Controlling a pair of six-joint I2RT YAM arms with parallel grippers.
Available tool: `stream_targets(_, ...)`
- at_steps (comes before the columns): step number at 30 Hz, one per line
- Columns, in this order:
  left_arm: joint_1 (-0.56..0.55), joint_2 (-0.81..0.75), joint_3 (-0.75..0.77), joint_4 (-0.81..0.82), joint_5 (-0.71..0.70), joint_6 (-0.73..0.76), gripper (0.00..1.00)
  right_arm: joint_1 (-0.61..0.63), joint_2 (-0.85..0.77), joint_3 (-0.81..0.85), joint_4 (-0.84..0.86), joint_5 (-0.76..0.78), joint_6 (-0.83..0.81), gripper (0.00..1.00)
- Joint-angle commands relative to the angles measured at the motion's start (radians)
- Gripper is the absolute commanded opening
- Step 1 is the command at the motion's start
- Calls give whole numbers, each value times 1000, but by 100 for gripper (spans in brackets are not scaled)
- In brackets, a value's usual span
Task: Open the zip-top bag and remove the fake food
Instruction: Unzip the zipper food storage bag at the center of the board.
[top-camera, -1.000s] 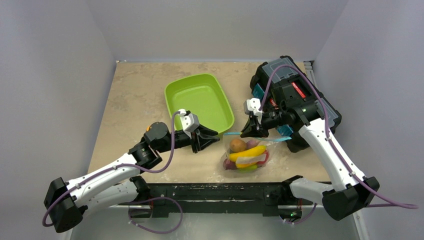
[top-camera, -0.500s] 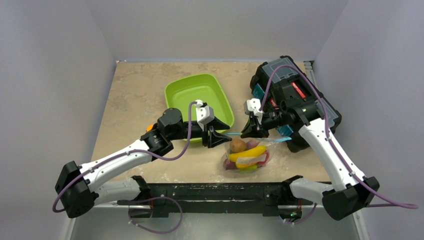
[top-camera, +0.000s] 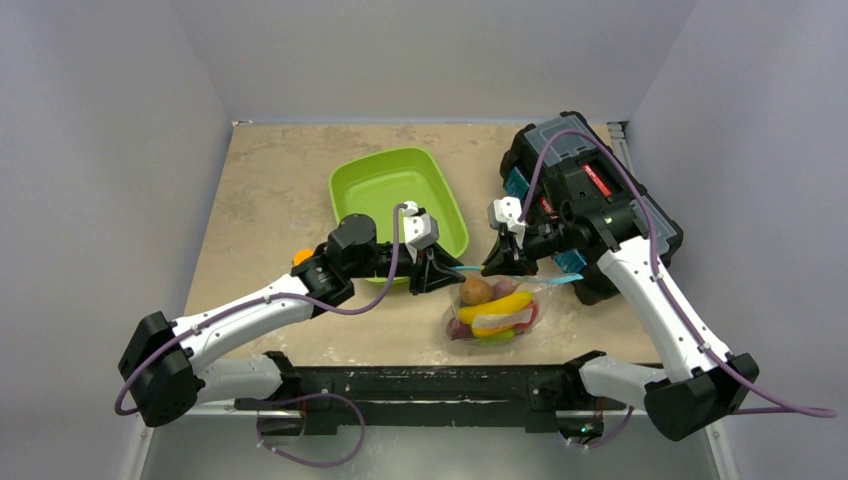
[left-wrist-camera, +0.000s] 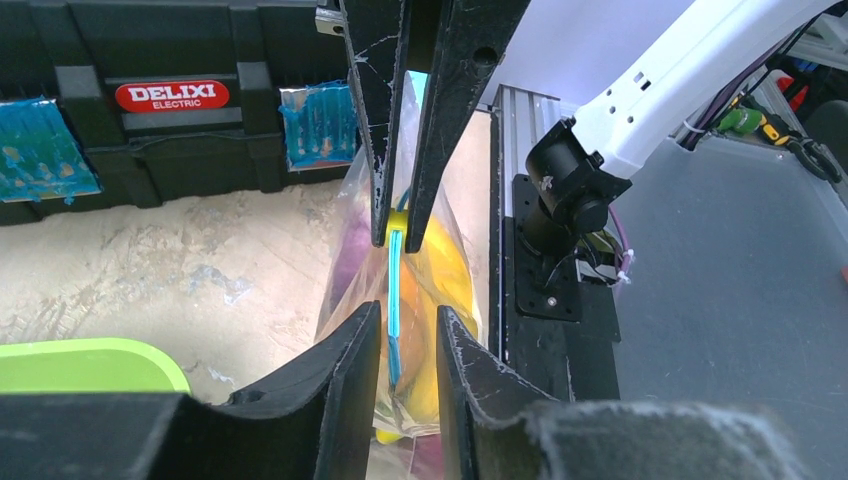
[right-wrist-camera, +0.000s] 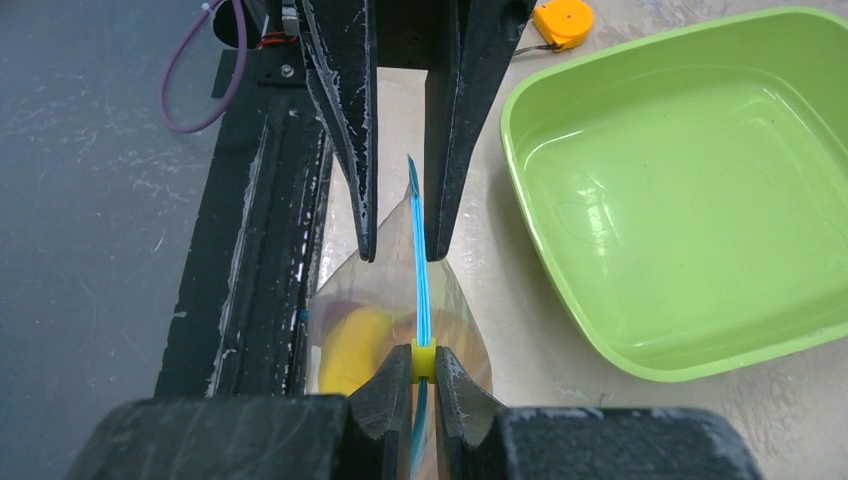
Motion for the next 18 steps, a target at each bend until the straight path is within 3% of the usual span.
stream_targets(1, 7, 7, 49, 31, 15, -12, 24, -4, -13, 20, -5, -18, -16, 0)
stream_targets(6, 7, 9, 42, 48, 7, -25, 20, -3, -13, 17, -6, -18, -16, 0)
stream_targets(18, 7, 11, 38, 59, -34, -47, 20, -6, -13, 14, -8, -19, -19, 0)
